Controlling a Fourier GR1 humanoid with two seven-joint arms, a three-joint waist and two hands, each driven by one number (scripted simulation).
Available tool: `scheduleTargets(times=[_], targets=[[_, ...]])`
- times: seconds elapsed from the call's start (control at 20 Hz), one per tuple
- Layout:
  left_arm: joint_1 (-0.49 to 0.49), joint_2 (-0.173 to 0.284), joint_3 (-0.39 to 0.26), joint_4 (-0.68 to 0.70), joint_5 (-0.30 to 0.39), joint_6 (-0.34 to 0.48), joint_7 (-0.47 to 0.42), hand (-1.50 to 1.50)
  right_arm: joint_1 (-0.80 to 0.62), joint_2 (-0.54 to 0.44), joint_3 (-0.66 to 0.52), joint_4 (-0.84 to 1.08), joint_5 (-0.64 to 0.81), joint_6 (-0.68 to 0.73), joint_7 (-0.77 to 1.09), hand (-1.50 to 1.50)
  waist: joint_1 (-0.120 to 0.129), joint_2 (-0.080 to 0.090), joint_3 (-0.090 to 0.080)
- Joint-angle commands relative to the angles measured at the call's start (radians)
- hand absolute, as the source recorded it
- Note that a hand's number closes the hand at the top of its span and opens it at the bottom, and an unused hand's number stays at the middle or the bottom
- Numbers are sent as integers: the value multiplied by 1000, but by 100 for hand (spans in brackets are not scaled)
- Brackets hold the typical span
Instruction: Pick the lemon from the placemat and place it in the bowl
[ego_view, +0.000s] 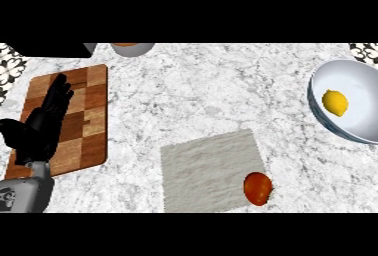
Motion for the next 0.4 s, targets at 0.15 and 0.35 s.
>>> scheduleTargets(times=[0.15, 0.35], targets=[[8, 25, 22, -2, 19, -27, 5, 0, 77, -72, -49, -2, -55, 236, -61, -150, -8, -6, 3], [-4, 5, 10, 18, -2, -3, -8, 0, 70, -77, -88, -17, -101, 271, -24, -150, -12, -3, 4]])
